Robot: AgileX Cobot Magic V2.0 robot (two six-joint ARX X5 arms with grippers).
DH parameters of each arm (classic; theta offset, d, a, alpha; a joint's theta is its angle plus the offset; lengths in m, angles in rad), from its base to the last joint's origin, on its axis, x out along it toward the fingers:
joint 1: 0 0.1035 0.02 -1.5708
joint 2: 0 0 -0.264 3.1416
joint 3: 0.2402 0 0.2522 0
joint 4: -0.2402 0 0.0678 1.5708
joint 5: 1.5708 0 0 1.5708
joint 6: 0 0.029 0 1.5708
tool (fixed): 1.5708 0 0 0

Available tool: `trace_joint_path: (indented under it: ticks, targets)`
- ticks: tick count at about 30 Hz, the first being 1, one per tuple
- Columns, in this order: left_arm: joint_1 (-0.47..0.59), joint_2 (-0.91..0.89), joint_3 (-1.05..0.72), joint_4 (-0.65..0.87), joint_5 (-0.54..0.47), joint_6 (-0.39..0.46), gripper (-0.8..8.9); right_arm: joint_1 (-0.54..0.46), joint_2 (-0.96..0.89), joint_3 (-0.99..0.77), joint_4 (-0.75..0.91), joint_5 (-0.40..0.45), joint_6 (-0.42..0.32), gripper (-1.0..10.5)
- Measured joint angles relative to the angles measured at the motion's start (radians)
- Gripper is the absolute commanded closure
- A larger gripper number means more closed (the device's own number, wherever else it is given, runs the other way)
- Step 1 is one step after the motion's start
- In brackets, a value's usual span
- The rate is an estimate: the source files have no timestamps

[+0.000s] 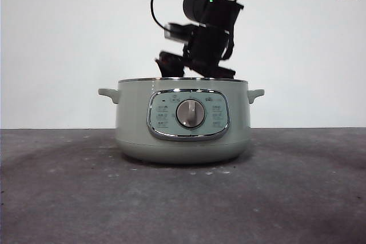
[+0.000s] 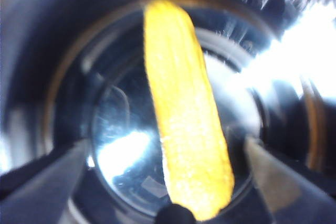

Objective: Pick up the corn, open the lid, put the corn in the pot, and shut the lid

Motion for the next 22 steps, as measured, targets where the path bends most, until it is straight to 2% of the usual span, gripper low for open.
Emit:
trace_joint_path:
  ticks: [8, 10, 17, 22]
  targets:
    - [0.000, 0.004, 0.000, 0.003, 0.002, 0.000, 8.21, -0.006, -0.073, 0.169, -0.198, 0.003, 0.008, 3.6]
    - [-0.003, 0.016, 0.000, 0.013, 0.003, 0.000, 8.21, -0.007, -0.130, 0.199, -0.224, 0.003, 0.016, 3.9]
    - [-0.074, 0.109, 0.000, 0.065, 0.003, 0.000, 8.21, -0.007, -0.357, 0.214, -0.285, 0.005, 0.023, 4.2]
    - [-0.140, 0.193, 0.000, 0.138, 0.003, 0.000, 8.21, -0.007, -0.465, 0.214, -0.391, 0.007, 0.023, 4.2]
